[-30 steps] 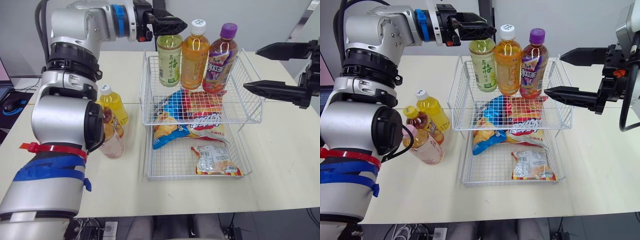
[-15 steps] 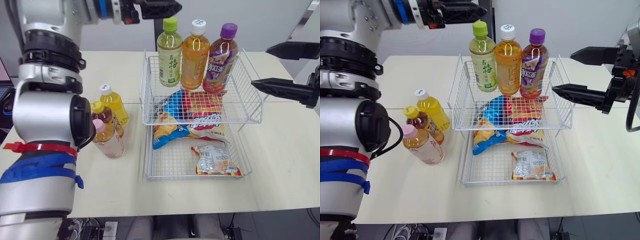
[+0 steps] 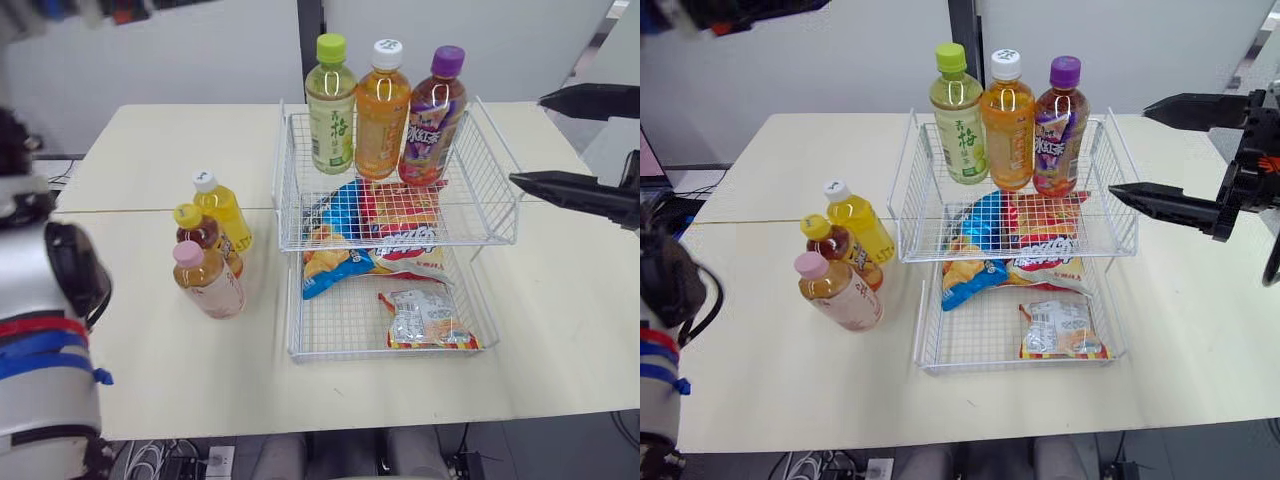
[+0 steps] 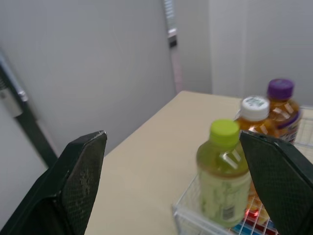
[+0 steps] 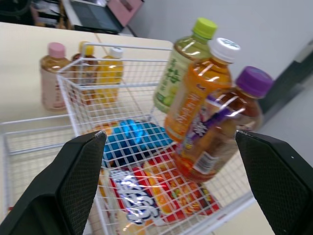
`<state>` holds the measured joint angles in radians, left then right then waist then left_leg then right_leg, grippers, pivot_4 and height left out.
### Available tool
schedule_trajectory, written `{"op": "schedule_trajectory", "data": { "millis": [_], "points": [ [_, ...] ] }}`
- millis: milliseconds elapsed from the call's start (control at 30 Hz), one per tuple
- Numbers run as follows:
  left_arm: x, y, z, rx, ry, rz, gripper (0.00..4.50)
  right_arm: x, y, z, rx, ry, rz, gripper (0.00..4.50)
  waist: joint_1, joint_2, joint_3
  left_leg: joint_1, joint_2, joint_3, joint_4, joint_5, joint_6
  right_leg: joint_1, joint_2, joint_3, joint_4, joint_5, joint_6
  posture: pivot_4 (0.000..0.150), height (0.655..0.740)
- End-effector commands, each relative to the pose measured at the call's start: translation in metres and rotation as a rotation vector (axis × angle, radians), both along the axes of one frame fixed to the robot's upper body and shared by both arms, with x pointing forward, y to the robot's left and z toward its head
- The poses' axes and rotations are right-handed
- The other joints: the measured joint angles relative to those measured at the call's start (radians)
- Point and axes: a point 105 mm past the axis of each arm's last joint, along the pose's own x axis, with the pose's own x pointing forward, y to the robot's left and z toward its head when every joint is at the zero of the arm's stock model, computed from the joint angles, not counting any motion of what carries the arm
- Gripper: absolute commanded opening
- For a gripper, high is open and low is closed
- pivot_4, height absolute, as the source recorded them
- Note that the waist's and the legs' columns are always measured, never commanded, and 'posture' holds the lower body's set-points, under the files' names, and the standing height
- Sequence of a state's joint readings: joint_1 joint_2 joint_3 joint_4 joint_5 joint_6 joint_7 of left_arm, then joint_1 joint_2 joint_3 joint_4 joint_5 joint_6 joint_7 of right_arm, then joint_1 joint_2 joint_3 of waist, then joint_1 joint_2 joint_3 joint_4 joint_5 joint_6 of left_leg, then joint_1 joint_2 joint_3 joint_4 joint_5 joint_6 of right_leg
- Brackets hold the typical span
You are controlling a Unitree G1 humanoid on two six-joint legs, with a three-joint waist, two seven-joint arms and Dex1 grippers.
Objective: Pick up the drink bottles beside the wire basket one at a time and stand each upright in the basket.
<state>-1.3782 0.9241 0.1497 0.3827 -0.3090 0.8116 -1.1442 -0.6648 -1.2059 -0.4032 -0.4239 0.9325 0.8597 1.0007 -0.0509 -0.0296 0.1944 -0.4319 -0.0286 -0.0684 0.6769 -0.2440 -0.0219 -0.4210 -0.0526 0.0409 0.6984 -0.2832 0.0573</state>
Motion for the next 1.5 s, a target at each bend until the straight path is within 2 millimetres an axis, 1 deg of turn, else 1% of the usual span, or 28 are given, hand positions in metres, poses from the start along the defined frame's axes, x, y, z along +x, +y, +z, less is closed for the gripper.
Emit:
{"op": "schedule_trajectory", "data": {
  "millis": [33, 167, 233, 367, 433, 500, 567, 667, 700, 800, 900, 1067, 1167, 1300, 1400, 1500],
  "points": [
    [-0.028, 0.019, 0.003, 0.030, -0.054, 0.062, 4.48, -0.004, 0.012, 0.003, 0.012, 0.014, 0.082, 4.50, -0.001, 0.000, 0.000, 0.000, 0.000, -0.001, 0.001, 0.000, 0.000, 0.000, 0.000, -0.001, 0.000, 0.000, 0.000, 0.150, 0.7400],
    [-0.051, 0.056, -0.027, 0.024, 0.040, 0.191, 4.48, 0.001, 0.029, -0.007, 0.000, 0.071, 0.179, 4.50, -0.003, 0.000, 0.000, 0.000, 0.000, 0.000, 0.001, 0.000, 0.000, 0.000, 0.000, 0.000, -0.001, 0.000, 0.000, 0.150, 0.7400],
    [-0.064, 0.071, -0.045, 0.021, 0.108, 0.244, 4.48, 0.002, 0.036, -0.011, -0.010, 0.096, 0.228, 4.50, -0.005, 0.000, 0.000, 0.000, 0.000, 0.000, 0.000, 0.000, 0.000, 0.000, 0.000, 0.000, -0.001, 0.000, 0.000, 0.150, 0.7400],
    [-0.090, 0.094, -0.075, 0.006, 0.223, 0.321, 4.48, 0.003, 0.047, -0.014, -0.006, 0.131, 0.311, 4.50, -0.001, 0.000, 0.000, 0.000, 0.001, 0.000, 0.000, 0.000, 0.000, 0.000, -0.001, -0.001, -0.001, 0.000, 0.000, 0.150, 0.7400],
    [-0.105, 0.105, -0.095, 0.011, 0.297, 0.363, 4.48, 0.003, 0.053, -0.016, -0.009, 0.145, 0.365, 4.50, -0.001, 0.000, 0.000, 0.000, 0.001, 0.000, 0.000, 0.000, 0.000, 0.001, -0.001, -0.001, -0.001, 0.000, 0.000, 0.150, 0.7400],
    [-0.122, 0.111, -0.119, 0.028, 0.369, 0.395, 4.48, 0.003, 0.059, -0.018, -0.016, 0.153, 0.417, 4.50, 0.000, 0.000, 0.000, 0.000, 0.001, 0.000, 0.000, 0.000, 0.000, 0.001, -0.001, -0.001, -0.001, 0.000, 0.000, 0.150, 0.7400],
    [-0.134, 0.113, -0.134, 0.035, 0.412, 0.407, 4.48, 0.003, 0.062, -0.018, -0.019, 0.157, 0.449, 4.50, 0.005, 0.000, 0.000, 0.001, 0.002, 0.001, 0.000, 0.000, 0.000, 0.001, -0.002, -0.001, -0.002, 0.000, -0.001, 0.150, 0.7400],
    [-0.151, 0.107, -0.156, 0.013, 0.461, 0.400, 4.48, 0.005, 0.067, -0.019, -0.021, 0.158, 0.490, 4.50, 0.015, 0.000, 0.000, 0.001, 0.003, 0.000, 0.000, 0.000, 0.000, 0.001, -0.002, -0.002, -0.002, 0.001, -0.002, 0.150, 0.7400],
    [-0.154, 0.104, -0.160, 0.008, 0.463, 0.394, 4.48, 0.006, 0.068, -0.020, -0.021, 0.159, 0.497, 4.50, 0.018, 0.000, 0.000, 0.001, 0.004, 0.000, 0.000, 0.000, 0.000, 0.001, -0.002, -0.002, -0.002, 0.001, -0.002, 0.150, 0.7400],
    [-0.153, 0.087, -0.167, -0.047, 0.407, 0.372, 4.48, 0.007, 0.071, -0.021, -0.018, 0.158, 0.515, 4.50, 0.029, -0.001, -0.001, 0.002, 0.003, -0.001, 0.000, 0.000, 0.000, 0.002, -0.002, -0.002, -0.002, 0.001, -0.002, 0.150, 0.7400],
    [-0.151, 0.071, -0.175, -0.068, 0.390, 0.342, 4.48, 0.008, 0.072, -0.021, -0.017, 0.156, 0.522, 4.50, 0.033, -0.002, -0.001, 0.002, 0.003, -0.001, 0.001, 0.000, 0.000, 0.003, -0.002, -0.003, -0.002, 0.002, -0.003, 0.150, 0.7400],
    [-0.123, 0.040, -0.183, -0.143, 0.249, 0.380, 4.48, 0.007, 0.072, -0.021, -0.019, 0.153, 0.521, 4.50, 0.035, 0.000, -0.003, 0.002, 0.003, -0.001, 0.001, 0.000, -0.001, 0.003, -0.002, -0.002, -0.002, 0.002, -0.003, 0.150, 0.7400],
    [-0.115, 0.022, -0.186, -0.184, 0.218, 0.359, 4.48, 0.006, 0.071, -0.021, -0.023, 0.154, 0.515, 4.50, 0.035, -0.001, -0.004, 0.003, 0.003, -0.001, 0.001, 0.000, -0.001, 0.003, -0.002, -0.002, -0.002, 0.002, -0.003, 0.150, 0.7400],
    [-0.105, 0.019, -0.188, -0.221, 0.193, 0.402, 4.48, 0.006, 0.070, -0.020, -0.024, 0.155, 0.508, 4.50, 0.031, -0.001, -0.004, 0.003, 0.003, 0.000, 0.000, 0.000, -0.001, 0.003, -0.002, -0.001, -0.002, 0.002, -0.003, 0.150, 0.7400],
    [-0.098, 0.014, -0.198, -0.215, 0.210, 0.436, 4.48, 0.005, 0.070, -0.019, -0.024, 0.158, 0.508, 4.50, 0.028, -0.001, -0.004, 0.003, 0.004, 0.000, 0.000, 0.000, -0.001, 0.003, -0.001, -0.001, -0.002, 0.002, -0.003, 0.150, 0.7400],
    [-0.094, 0.008, -0.203, -0.229, 0.208, 0.443, 4.48, 0.005, 0.070, -0.018, -0.024, 0.159, 0.509, 4.50, 0.027, -0.001, -0.004, 0.003, 0.003, 0.000, 0.000, 0.000, -0.001, 0.003, -0.001, -0.001, -0.002, 0.002, -0.003, 0.150, 0.7400]
  ]
}}
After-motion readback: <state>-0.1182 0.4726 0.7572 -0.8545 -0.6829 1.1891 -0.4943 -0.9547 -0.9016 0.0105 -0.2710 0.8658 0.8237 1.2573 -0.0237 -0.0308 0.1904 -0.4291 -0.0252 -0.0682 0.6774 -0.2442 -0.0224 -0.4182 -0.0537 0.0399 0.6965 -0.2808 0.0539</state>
